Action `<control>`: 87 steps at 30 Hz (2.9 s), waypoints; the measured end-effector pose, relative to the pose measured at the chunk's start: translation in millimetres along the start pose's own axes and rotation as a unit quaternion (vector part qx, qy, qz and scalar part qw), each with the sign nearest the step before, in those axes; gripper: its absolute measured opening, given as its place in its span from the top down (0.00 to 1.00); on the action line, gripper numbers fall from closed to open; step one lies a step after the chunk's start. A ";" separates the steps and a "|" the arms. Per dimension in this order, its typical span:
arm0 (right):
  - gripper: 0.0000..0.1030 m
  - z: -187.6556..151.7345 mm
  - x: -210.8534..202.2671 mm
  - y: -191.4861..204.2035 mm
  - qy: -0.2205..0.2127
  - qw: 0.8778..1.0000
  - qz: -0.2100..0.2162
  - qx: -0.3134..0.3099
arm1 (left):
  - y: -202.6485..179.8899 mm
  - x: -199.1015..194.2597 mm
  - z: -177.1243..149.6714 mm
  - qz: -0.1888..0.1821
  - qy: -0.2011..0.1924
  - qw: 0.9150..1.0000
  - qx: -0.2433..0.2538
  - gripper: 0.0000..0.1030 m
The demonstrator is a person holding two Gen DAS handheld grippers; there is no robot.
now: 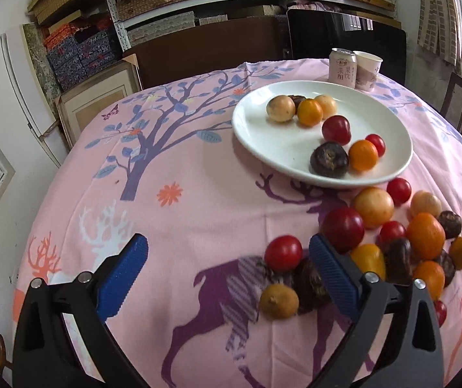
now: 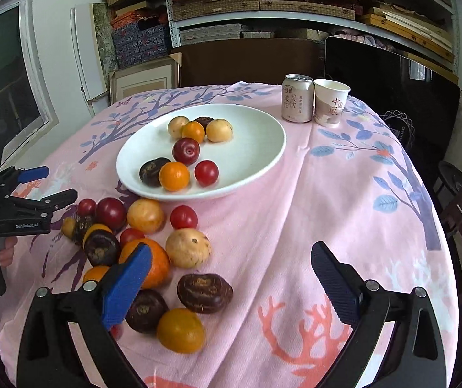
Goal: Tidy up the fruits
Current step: 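Grasp a small yellow-brown fruit with the left gripper while the right grasps a yellow-orange fruit, then carry both fruits over the white plate and open both grippers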
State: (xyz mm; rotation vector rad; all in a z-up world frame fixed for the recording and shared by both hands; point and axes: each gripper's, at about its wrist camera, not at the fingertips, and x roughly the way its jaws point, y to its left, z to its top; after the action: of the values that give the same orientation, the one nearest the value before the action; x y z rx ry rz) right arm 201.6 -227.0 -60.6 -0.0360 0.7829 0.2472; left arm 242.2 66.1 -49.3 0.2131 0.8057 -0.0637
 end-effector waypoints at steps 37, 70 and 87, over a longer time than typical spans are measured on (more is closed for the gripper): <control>0.05 -59.8 5.3 31.0 0.097 0.995 -0.011 -0.030 | -19.7 15.4 -36.9 -0.064 0.015 0.995 0.073 0.66; 0.64 34.8 -1.5 15.4 -0.079 0.997 -0.010 -0.009 | -6.1 22.2 56.2 0.017 -0.034 0.999 0.009 0.72; 0.64 96.6 96.0 11.0 -0.041 0.999 -0.022 -0.012 | -5.2 89.9 101.8 -0.002 -0.024 0.999 -0.041 0.72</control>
State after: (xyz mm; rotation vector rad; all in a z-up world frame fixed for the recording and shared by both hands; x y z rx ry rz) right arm 331.5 -184.5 -58.8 -0.0645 0.6976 0.2156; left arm 375.8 41.5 -46.5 0.1320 0.7603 -0.0394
